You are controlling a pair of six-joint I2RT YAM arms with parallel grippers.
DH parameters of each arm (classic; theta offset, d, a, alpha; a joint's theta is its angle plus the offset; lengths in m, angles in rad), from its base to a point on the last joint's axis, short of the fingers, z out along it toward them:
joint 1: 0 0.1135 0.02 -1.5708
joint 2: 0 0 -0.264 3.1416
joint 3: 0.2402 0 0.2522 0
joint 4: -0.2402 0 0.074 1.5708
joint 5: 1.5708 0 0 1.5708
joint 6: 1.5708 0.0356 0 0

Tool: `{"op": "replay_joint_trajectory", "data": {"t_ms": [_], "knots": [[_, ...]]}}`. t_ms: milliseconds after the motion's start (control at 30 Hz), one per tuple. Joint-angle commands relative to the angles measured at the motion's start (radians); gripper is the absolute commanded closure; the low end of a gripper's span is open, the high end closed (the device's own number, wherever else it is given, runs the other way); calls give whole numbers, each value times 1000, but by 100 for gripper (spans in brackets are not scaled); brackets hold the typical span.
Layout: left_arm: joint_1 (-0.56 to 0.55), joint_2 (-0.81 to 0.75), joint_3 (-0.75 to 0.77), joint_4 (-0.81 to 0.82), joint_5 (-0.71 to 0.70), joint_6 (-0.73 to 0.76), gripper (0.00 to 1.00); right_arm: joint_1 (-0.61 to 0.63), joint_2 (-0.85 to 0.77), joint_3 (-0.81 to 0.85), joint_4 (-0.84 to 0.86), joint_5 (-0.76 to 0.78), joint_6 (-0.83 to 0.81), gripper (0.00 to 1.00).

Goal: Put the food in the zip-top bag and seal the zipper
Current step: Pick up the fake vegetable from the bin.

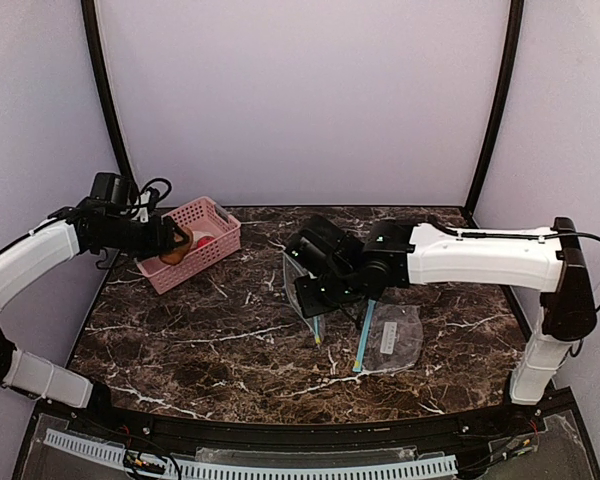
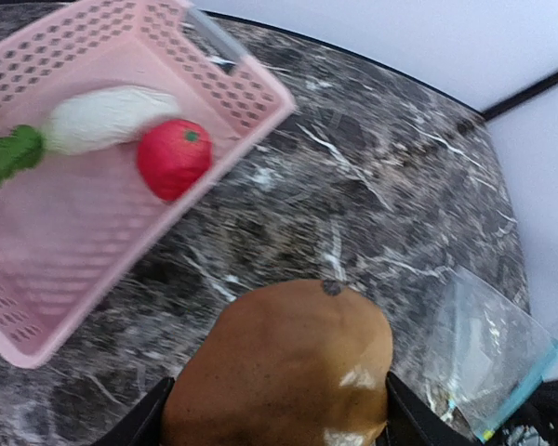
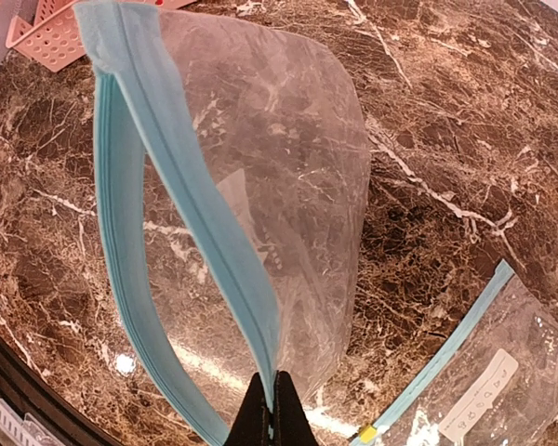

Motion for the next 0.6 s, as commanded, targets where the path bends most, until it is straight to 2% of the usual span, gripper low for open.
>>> {"op": "replay_joint_trajectory", "data": {"t_ms": [0,100,267,400,567], "knots": [[-146,-125,-71,-87,107,-137,62,-6,-27,-26,58,-17,-32,100],[-264,-218,-132,-43,116,-260,62,-7,-22,-41,82,-33,-38,100],[-426,-289,-189,74,115,-403,63,-7,-14,-74,143,-90,-42,100],[-541,-276,-227,200,89,-506,63,-6,-10,-102,183,-116,-42,100],[-651,-206,-237,348,57,-558,63,5,8,-109,193,-118,-33,100]]}}
